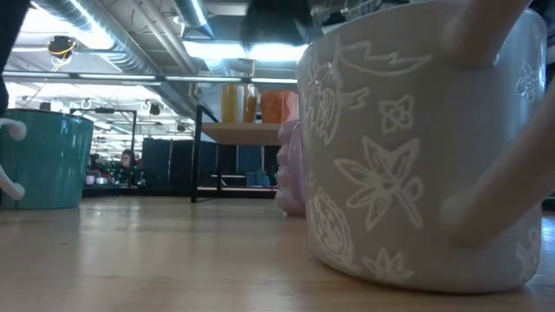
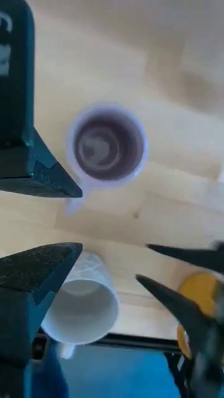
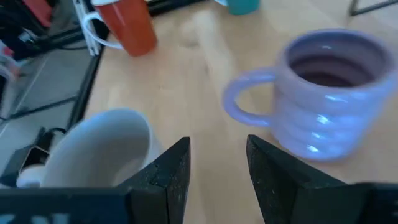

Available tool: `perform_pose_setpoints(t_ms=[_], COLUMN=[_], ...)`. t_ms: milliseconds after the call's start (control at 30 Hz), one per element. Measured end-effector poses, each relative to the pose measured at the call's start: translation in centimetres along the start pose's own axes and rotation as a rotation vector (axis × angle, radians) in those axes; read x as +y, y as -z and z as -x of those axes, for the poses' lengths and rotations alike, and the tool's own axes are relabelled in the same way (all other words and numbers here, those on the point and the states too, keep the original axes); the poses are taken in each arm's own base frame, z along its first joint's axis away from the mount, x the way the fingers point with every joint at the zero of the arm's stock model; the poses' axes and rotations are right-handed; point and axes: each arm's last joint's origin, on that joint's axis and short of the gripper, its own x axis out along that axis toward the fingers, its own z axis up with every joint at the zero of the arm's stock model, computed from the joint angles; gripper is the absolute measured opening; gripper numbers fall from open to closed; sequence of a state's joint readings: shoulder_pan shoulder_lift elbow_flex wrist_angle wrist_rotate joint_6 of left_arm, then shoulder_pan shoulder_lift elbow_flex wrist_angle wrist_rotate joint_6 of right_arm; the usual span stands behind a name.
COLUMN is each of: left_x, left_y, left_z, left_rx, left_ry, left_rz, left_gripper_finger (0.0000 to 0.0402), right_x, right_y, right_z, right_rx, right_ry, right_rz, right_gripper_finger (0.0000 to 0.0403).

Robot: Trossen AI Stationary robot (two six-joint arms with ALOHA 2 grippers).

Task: Place coffee mugs
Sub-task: Put the purple mug on the shelf

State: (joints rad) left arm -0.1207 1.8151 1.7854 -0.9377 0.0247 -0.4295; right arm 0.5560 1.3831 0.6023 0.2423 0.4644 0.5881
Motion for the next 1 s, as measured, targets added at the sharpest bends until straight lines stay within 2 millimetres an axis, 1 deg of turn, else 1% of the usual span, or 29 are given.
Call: perform_pose_setpoints(t_ms=[67,133,233,300,433,567,667,867,1000], left_x=[-0.5,-0.9,-0.9,-0.7,0.0,0.8,1.1,1.4,1.3], left_y=[0.9,1.8,3.6,5.0,7.4,8.8,9.4,9.9,9.8], left_z=[2.3,4.0,6.0,6.8,7.6,7.9,8.0,7.9,7.9], left_rx=[-0.031,-0.074,-0.117,-0.136,-0.164,-0.201,-0.213,-0.231,-0.236], left_ry=[-0.031,-0.057,-0.099,-0.111,-0.121,-0.108,-0.098,-0.088,-0.086], left_rz=[-0.048,-0.079,-0.085,-0.073,-0.023,0.032,0.049,0.051,0.03], left_gripper_finger=[0.0121,0.0121,0.0121,0.0121,0.0121,0.0121,0.0121,0.0121,0.0121], right_x=[-0.1,-0.5,-0.8,-0.9,-1.4,-2.0,-2.2,-2.0,-1.8], right_y=[0.2,0.4,0.3,0.1,-0.4,-0.6,-0.7,-0.7,-0.6], right_z=[-1.2,-2.3,-4.1,-5.3,-7.2,-8.5,-9.3,-10.5,-11.5], right_rx=[-0.01,0.0,0.026,0.035,0.045,0.057,0.066,0.072,0.06], right_ry=[-0.023,-0.022,-0.011,-0.019,0.0,0.03,0.03,0.038,0.074], right_rz=[-0.006,-0.012,-0.021,-0.026,-0.025,-0.034,-0.049,-0.041,-0.031], right_gripper_finger=[0.0147,0.0147,0.0147,0.0147,0.0147,0.0148,0.0163,0.0226,0.0242])
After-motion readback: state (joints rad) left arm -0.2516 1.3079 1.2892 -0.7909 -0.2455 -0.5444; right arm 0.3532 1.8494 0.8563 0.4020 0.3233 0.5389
